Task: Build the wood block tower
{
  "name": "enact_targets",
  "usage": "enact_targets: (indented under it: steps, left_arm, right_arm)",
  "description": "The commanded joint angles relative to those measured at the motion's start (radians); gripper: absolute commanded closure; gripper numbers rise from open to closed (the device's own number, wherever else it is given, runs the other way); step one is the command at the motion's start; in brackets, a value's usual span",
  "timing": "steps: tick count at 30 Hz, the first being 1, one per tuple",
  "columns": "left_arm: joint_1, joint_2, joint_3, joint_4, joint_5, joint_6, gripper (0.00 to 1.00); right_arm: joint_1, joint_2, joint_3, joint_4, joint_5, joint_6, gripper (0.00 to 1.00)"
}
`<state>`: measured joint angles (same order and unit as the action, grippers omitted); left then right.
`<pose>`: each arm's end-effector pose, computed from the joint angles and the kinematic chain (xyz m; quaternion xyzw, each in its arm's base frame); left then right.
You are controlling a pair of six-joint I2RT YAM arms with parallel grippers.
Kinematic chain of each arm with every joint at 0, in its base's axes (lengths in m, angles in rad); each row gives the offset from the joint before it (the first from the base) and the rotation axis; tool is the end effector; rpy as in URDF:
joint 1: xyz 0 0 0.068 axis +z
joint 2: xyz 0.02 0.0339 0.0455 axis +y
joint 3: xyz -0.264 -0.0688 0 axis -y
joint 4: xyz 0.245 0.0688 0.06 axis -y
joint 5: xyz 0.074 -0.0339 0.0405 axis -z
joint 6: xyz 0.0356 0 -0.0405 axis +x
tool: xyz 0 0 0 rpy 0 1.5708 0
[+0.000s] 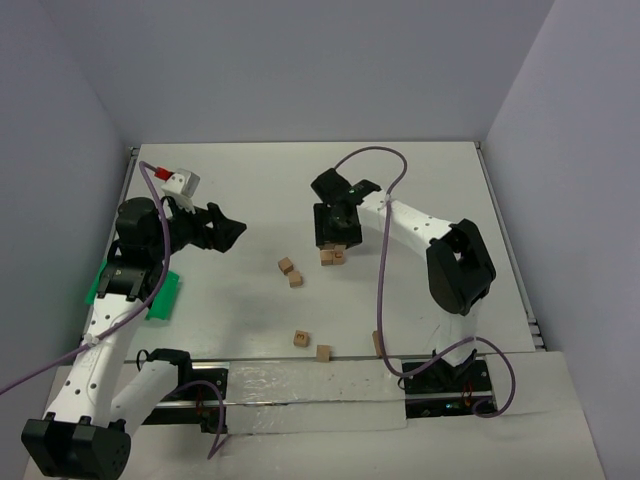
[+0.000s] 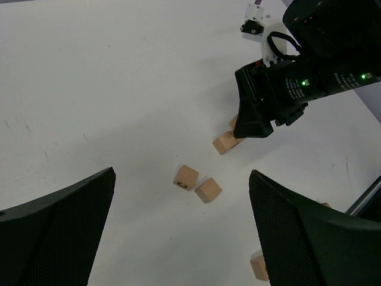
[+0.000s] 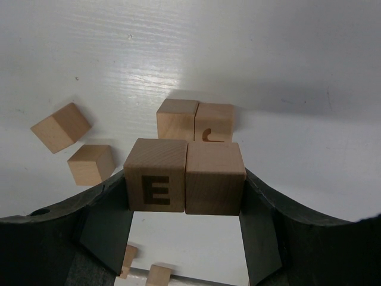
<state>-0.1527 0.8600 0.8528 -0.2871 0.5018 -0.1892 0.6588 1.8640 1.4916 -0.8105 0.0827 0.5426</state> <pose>0.1890 -0.0464 0.3413 0.1337 0.7806 -0.2947 0.5348 0.3084 0.2350 0.2316 -0.0490 0.9792 0.0754 0.1818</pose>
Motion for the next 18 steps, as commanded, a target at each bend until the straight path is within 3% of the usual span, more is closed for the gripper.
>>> enact_targets:
  steps: [1, 18]
  left_arm:
    - [0.009, -0.013, 0.005, 0.049, 0.03, -0.024, 0.01]
    - [0.012, -0.017, -0.009, 0.067, 0.037, -0.029, 0.01]
  right_arm:
    - [0.013, 0.035, 0.053, -0.01, -0.004, 0.002, 1.0]
    - [0.027, 0.064, 0.049, -0.01, 0.013, -0.009, 0.91]
